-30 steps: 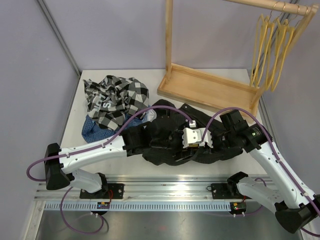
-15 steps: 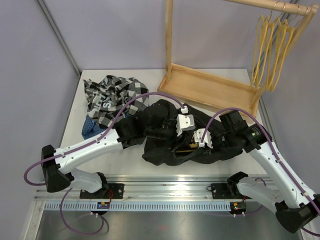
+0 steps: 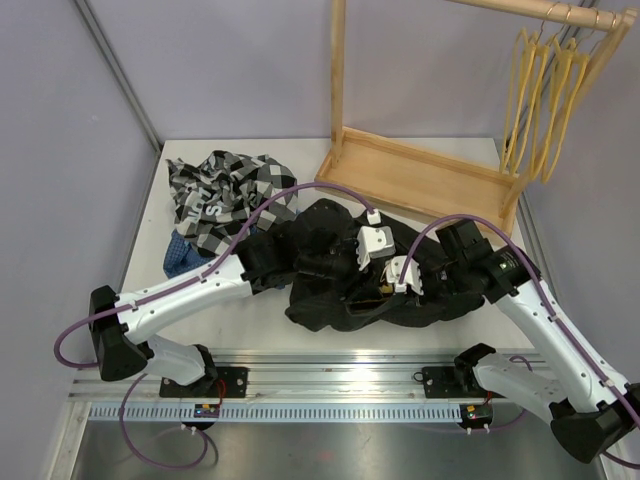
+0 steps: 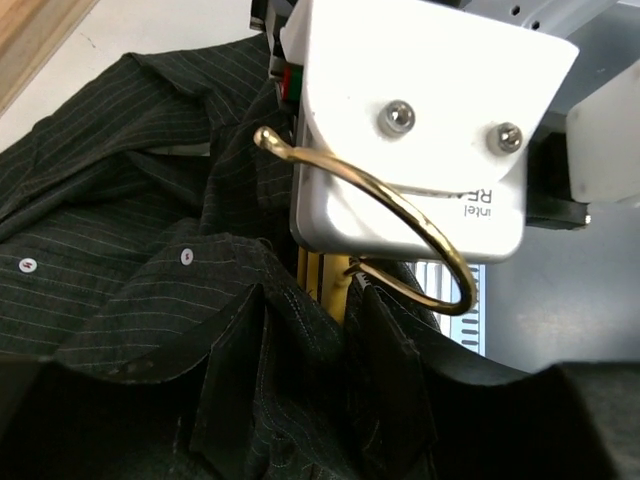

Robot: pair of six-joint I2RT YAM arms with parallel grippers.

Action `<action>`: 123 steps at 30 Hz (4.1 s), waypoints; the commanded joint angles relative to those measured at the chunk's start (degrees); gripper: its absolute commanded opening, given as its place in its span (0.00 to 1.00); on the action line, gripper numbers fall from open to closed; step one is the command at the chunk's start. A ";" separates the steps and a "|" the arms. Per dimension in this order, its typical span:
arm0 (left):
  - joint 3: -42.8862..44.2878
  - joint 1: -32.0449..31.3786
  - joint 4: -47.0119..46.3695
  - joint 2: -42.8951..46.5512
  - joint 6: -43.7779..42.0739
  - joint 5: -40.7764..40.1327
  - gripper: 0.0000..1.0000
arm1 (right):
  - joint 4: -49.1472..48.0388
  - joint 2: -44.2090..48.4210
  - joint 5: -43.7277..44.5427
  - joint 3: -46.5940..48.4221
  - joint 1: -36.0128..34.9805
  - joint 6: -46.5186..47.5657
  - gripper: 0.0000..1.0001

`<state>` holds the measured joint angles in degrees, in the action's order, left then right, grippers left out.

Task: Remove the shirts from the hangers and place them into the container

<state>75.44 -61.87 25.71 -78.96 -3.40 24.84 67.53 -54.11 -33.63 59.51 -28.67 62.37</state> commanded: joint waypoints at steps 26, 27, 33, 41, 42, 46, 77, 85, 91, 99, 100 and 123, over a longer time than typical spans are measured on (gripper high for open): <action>-3.53 -0.01 -4.88 2.31 -0.03 1.45 0.00 | -3.79 -0.21 -2.51 2.81 -1.66 -6.36 0.46; -4.50 -0.01 -5.06 2.93 0.67 0.74 0.00 | -4.59 0.31 -1.71 3.33 -1.74 -8.38 0.64; -11.97 1.31 -7.43 8.89 7.86 -5.15 0.00 | -9.08 3.04 7.52 9.66 -1.48 -24.30 0.95; -14.36 1.57 -4.46 15.15 3.86 -4.65 0.00 | -4.18 6.20 4.74 9.31 1.16 -17.04 0.90; -14.27 1.40 -2.79 15.76 -4.08 -2.89 0.00 | -2.24 6.12 2.10 9.40 1.16 -14.41 0.89; -14.88 1.22 5.72 19.27 -20.04 0.64 0.00 | 9.00 3.14 -12.23 12.55 1.16 3.75 0.88; -11.45 -17.41 14.37 23.06 -63.13 -31.34 0.00 | 16.06 -16.38 -13.31 9.05 -16.68 17.44 0.81; -11.02 -21.18 16.11 23.24 -62.70 -31.17 0.00 | 12.72 -14.98 -8.22 12.21 -17.56 14.10 0.82; -12.94 -28.29 18.05 23.50 -59.36 -32.48 0.00 | 11.84 -14.44 -7.50 12.65 -17.48 14.45 0.82; -13.04 -31.47 17.00 22.88 -58.56 -36.09 0.00 | 7.98 -17.35 -9.09 9.84 -17.48 14.45 0.78; -12.86 -31.56 17.00 22.80 -58.65 -36.09 0.00 | 7.62 -17.70 -9.00 9.67 -17.56 14.45 0.77; -15.76 -30.07 10.41 21.30 -54.78 -40.57 0.00 | 4.55 -16.82 -21.66 14.06 -18.09 2.41 0.57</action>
<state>58.78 -92.55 41.41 -57.47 -58.83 -12.29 74.26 -71.70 -52.51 72.97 -45.87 67.99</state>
